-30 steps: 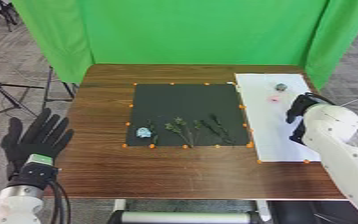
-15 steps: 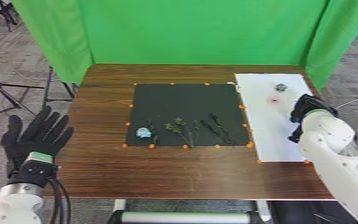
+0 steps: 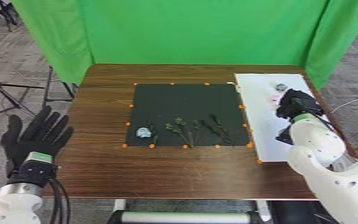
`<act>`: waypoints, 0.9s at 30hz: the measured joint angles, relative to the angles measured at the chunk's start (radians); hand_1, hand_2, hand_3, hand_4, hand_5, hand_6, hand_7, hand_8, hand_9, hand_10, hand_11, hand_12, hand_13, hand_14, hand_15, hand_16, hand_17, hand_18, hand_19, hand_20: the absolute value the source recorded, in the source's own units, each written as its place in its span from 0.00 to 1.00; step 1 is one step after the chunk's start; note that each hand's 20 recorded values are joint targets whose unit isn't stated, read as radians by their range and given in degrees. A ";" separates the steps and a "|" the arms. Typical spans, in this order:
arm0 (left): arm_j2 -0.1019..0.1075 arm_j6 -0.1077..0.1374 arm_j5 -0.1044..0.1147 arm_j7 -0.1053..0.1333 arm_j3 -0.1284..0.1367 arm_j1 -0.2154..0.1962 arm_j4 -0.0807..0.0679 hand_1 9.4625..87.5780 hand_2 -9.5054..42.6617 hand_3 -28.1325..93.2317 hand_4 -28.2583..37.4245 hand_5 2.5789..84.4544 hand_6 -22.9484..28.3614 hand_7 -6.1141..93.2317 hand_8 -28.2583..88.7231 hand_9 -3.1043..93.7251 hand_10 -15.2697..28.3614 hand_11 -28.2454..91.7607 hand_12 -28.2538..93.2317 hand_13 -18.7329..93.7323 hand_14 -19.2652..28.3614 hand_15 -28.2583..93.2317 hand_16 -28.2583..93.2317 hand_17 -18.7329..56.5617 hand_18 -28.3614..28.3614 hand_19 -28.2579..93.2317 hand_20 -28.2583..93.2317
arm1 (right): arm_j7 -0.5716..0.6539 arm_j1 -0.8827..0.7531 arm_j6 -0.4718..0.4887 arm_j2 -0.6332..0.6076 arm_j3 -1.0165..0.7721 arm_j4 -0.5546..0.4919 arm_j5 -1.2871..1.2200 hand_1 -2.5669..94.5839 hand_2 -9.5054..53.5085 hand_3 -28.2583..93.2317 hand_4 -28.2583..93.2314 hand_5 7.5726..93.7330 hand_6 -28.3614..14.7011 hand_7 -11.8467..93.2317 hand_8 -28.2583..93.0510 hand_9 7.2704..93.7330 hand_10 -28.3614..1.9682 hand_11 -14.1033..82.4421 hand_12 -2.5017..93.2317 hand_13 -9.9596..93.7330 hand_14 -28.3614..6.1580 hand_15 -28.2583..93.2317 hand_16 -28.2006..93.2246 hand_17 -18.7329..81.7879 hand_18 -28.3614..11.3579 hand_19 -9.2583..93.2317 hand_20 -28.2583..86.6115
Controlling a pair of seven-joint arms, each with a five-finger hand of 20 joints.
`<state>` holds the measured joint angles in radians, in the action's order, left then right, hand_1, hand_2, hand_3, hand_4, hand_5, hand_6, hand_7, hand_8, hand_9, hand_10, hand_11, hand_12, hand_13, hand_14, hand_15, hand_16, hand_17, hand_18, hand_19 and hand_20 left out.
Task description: Arrange flowers
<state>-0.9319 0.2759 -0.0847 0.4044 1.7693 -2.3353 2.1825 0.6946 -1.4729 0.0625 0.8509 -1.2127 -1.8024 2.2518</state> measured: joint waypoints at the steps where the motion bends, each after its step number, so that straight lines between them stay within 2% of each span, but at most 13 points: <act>1: 0.000 0.000 0.000 0.000 0.000 0.000 0.000 0.21 0.41 0.80 0.00 0.40 0.58 0.22 0.15 0.33 0.67 0.42 0.32 0.34 0.69 0.52 0.17 0.17 0.71 0.45 0.31 | -0.018 0.013 -0.004 0.002 0.019 -0.019 0.003 0.64 0.00 0.79 0.00 0.80 0.66 0.36 0.25 0.93 0.67 0.22 0.42 0.80 0.63 0.65 0.57 0.56 0.15 0.92 0.58; 4: 0.000 0.000 0.000 0.000 -0.001 0.000 -0.001 0.21 0.41 0.80 0.00 0.40 0.58 0.22 0.15 0.33 0.67 0.42 0.32 0.34 0.69 0.51 0.17 0.17 0.71 0.45 0.31 | -0.077 0.089 -0.014 0.029 0.096 -0.043 -0.002 0.64 0.00 0.79 0.00 0.80 0.66 0.36 0.25 0.93 0.67 0.22 0.42 0.80 0.63 0.65 0.58 0.56 0.15 0.92 0.58; 7: 0.000 0.000 -0.001 0.000 -0.009 0.003 -0.004 0.21 0.41 0.80 0.00 0.40 0.58 0.22 0.15 0.33 0.67 0.42 0.32 0.34 0.69 0.51 0.17 0.17 0.71 0.45 0.31 | -0.124 0.194 -0.025 0.088 0.186 -0.022 -0.031 0.64 0.00 0.79 0.00 0.80 0.66 0.36 0.25 0.93 0.67 0.22 0.42 0.80 0.63 0.65 0.58 0.56 0.15 0.92 0.58; 15: 0.013 0.001 -0.003 -0.005 -0.058 0.046 -0.025 0.21 0.41 0.80 0.00 0.40 0.58 0.22 0.15 0.33 0.67 0.42 0.32 0.34 0.69 0.51 0.17 0.17 0.71 0.45 0.31 | -0.226 0.450 -0.008 0.302 0.438 0.166 -0.055 0.64 0.00 0.80 0.00 0.78 0.66 0.37 0.24 0.90 0.67 0.22 0.41 0.79 0.65 0.64 0.59 0.55 0.16 0.92 0.58; 23: 0.025 0.001 -0.014 -0.030 -0.101 0.099 -0.040 0.21 0.41 0.80 0.00 0.40 0.57 0.22 0.15 0.33 0.67 0.42 0.32 0.34 0.69 0.51 0.17 0.17 0.71 0.45 0.31 | -0.244 0.526 -0.015 0.439 0.609 0.318 0.044 0.64 0.00 0.80 0.00 0.75 0.66 0.37 0.23 0.87 0.64 0.21 0.39 0.77 0.64 0.63 0.59 0.54 0.16 0.91 0.58; 27: 0.026 0.001 -0.016 -0.041 -0.116 0.117 -0.045 0.22 0.40 0.80 0.00 0.40 0.57 0.22 0.15 0.33 0.67 0.42 0.32 0.34 0.69 0.51 0.17 0.17 0.71 0.45 0.31 | -0.227 0.501 0.066 0.489 0.582 0.346 0.063 0.64 0.00 0.80 0.00 0.75 0.65 0.37 0.23 0.87 0.64 0.21 0.38 0.77 0.65 0.63 0.59 0.54 0.16 0.91 0.58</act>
<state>-0.9054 0.2764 -0.1007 0.3630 1.6532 -2.2185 2.1371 0.4677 -0.9716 0.1280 1.3404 -0.6308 -1.4568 2.3149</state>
